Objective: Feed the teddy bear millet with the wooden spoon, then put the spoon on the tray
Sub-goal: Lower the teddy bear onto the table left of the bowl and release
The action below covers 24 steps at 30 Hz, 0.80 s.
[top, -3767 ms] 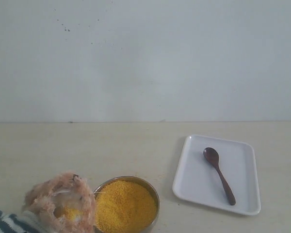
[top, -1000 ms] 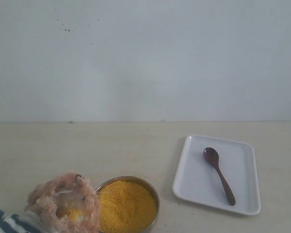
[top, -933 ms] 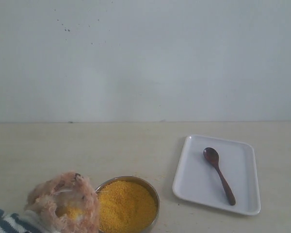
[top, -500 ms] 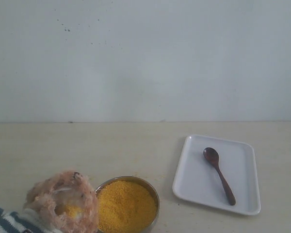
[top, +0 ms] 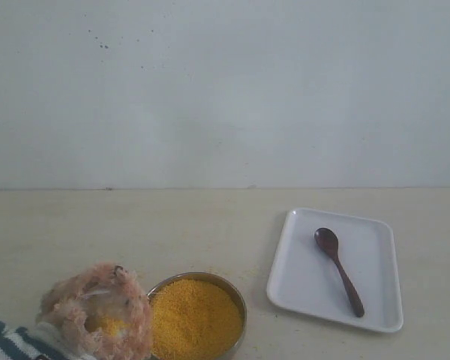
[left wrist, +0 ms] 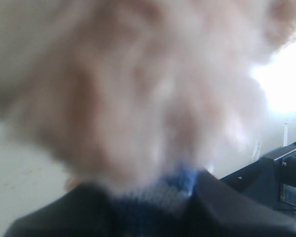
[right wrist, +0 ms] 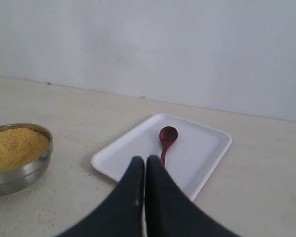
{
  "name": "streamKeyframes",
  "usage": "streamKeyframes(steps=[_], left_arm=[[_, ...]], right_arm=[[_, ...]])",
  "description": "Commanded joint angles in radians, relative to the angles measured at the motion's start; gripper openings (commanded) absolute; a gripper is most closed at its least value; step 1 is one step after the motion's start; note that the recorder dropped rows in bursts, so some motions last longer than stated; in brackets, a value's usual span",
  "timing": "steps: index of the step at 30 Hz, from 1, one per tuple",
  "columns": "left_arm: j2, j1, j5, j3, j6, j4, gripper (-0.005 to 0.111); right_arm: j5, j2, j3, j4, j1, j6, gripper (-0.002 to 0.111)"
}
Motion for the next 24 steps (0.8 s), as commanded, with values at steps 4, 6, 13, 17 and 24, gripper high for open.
streamKeyframes(steps=[4,6,13,17,24], left_arm=[[-0.006,0.002,0.0,-0.007,0.008,-0.026,0.004],[-0.006,0.002,0.0,-0.007,0.008,-0.026,0.004],[-0.006,0.002,-0.009,-0.007,0.008,-0.031,0.004],[-0.006,0.002,-0.037,-0.037,0.047,-0.002,0.004],[0.056,0.002,-0.108,-0.225,-0.023,0.087,0.004]], right_arm=[[-0.015,-0.004,0.0,0.003,-0.002,-0.006,0.0],[-0.015,-0.004,0.0,0.003,-0.002,-0.006,0.0],[-0.015,-0.004,0.0,0.003,-0.002,-0.006,0.0],[-0.016,-0.004,0.0,-0.004,-0.002,-0.006,0.0],[-0.012,-0.004,0.0,-0.004,-0.002,-0.006,0.0]])
